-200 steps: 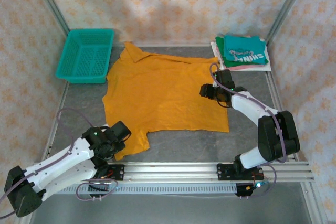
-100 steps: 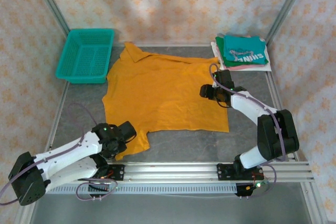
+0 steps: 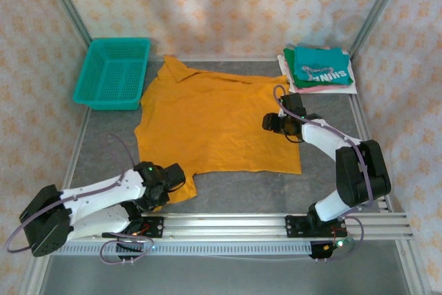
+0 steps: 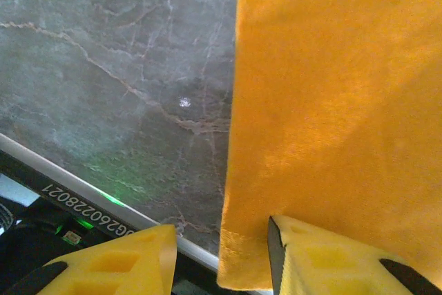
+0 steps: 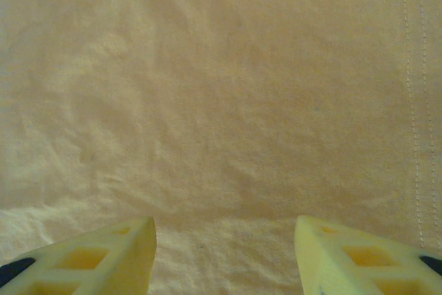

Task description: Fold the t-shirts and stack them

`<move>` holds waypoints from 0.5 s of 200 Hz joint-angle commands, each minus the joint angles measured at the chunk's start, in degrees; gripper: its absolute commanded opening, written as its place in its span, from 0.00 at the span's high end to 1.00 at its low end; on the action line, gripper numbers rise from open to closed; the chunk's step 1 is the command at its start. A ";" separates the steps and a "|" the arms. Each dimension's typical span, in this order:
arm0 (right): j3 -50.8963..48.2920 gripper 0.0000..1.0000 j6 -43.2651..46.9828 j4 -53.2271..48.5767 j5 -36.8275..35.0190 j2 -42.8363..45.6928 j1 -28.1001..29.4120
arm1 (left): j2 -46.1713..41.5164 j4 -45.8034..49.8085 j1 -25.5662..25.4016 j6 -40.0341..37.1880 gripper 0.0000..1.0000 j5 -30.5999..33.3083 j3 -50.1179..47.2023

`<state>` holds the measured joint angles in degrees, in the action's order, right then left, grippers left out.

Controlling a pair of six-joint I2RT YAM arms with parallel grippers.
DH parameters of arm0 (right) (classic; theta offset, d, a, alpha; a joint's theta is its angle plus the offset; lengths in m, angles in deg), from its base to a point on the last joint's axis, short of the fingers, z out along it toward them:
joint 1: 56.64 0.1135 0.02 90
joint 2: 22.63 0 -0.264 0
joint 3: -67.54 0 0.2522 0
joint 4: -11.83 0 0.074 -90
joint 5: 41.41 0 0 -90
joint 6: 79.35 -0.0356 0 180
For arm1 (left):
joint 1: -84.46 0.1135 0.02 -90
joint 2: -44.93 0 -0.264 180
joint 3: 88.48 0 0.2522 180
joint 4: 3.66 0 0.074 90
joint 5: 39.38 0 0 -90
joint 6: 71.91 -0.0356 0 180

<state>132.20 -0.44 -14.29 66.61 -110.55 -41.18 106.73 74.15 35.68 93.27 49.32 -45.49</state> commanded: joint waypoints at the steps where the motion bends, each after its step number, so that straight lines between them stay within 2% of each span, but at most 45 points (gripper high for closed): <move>1: 1.04 0.44 0.30 0.56 -0.43 0.11 0.43 | 0.68 -0.14 -0.49 1.38 0.60 -1.08 -1.31; 39: 1.09 0.44 0.44 0.38 -0.62 -0.30 0.44 | -0.05 -6.75 -0.46 2.85 0.65 -1.06 -4.88; 62: 1.20 0.44 0.22 0.35 -0.20 -0.49 0.37 | -1.21 -9.43 -0.48 4.14 0.75 0.06 -6.83; 100: 1.86 0.44 -0.37 -2.10 -0.39 0.96 0.37 | -2.62 -9.46 -0.49 3.94 0.99 2.61 -6.63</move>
<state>132.20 -0.47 -14.31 66.63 -110.55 -41.18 103.93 67.55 35.31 96.20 48.38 -49.77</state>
